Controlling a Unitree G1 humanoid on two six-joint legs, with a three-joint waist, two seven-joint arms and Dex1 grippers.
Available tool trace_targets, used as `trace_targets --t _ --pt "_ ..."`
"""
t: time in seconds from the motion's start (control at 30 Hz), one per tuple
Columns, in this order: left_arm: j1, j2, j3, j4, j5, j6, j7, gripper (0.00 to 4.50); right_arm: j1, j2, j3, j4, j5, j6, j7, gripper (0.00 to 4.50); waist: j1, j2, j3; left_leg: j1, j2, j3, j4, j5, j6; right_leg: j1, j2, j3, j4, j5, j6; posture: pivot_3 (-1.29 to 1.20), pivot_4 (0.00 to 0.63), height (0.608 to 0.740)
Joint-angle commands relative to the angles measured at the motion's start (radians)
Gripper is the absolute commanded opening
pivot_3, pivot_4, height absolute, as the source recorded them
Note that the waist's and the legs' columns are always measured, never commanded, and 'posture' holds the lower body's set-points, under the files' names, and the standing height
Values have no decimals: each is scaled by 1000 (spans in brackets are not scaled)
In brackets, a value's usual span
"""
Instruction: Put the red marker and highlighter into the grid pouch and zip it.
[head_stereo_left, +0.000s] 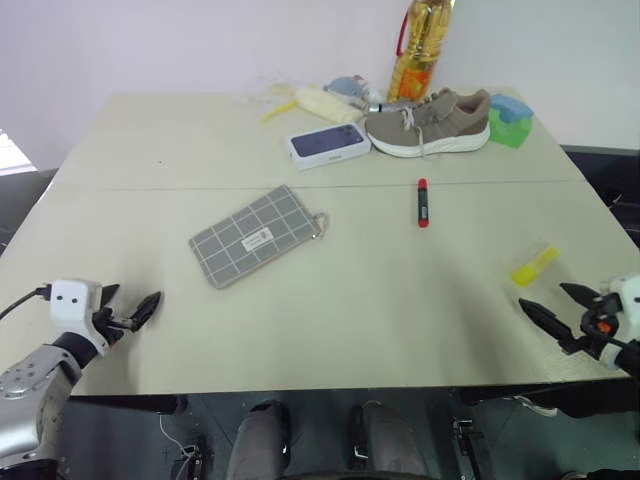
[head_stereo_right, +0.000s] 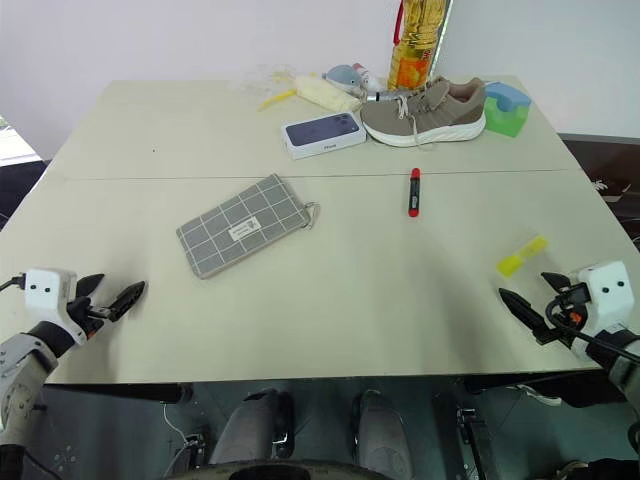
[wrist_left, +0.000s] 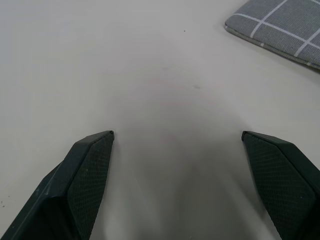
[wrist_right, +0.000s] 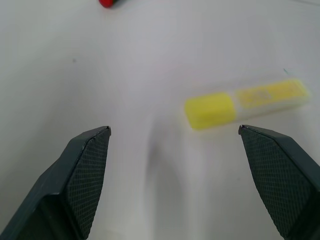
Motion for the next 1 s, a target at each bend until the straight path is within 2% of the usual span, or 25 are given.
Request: trace_targets --t 0.03,0.23,0.37,0.57,0.63,0.67,0.73,0.9,0.93,1.0 --pt "1 10 23 -25 0 -9 -1 4329 -3 -8 -16 -34 18 5 -4 4278 0 0 0 0 0 0 0 0 0 0 0 0 0 0 0 0 150 724" --pt "-31 1 14 1 5 -19 7 4329 -35 -7 3 -44 31 13 -3 4278 0 0 0 0 0 0 0 0 0 0 0 0 0 0 0 0 150 724" --pt "-48 -14 3 14 25 -62 12 4329 -94 2 66 -88 47 19 -13 4278 -3 0 0 0 0 0 0 0 0 0 1 0 0 1 2 0 150 724" --pt "-69 -57 -14 10 39 -112 29 4329 -258 65 258 -159 57 60 -74 4278 -1 -1 0 0 0 0 0 0 0 0 1 0 0 2 3 0 150 724" --pt "-69 -78 -40 1 59 -136 33 4329 -386 145 410 -165 28 74 -115 4278 -3 -1 0 0 0 0 0 0 0 0 1 0 0 2 3 0 150 724" --pt "-72 -84 -49 -1 65 -143 33 4500 -431 172 458 -160 18 86 -132 3720 -6 -1 0 0 0 0 0 0 0 0 1 0 0 2 3 0 150 724" --pt "-78 -90 -61 -3 71 -154 31 4500 -513 228 557 -126 -31 102 -172 2910 -7 -1 0 0 0 0 0 0 0 -1 1 0 1 2 2 0 150 724" --pt "-92 -78 -70 19 81 -175 21 4500 -635 327 697 -10 -121 104 -242 294 1 -3 -1 -2 -1 -1 0 0 0 -1 0 -1 1 2 3 0 150 724" --pt "-93 -76 -72 22 85 -181 18 4500 -668 357 723 28 -143 96 -257 39 -1 -3 -1 -3 -1 -1 0 0 0 -1 0 -1 0 2 3 0 150 724" --pt "-89 -70 -76 28 95 -200 8 4500 -754 439 790 126 -195 71 -288 39 -9 -3 -1 -2 -1 0 1 0 0 -1 0 -1 1 2 3 0 150 724"
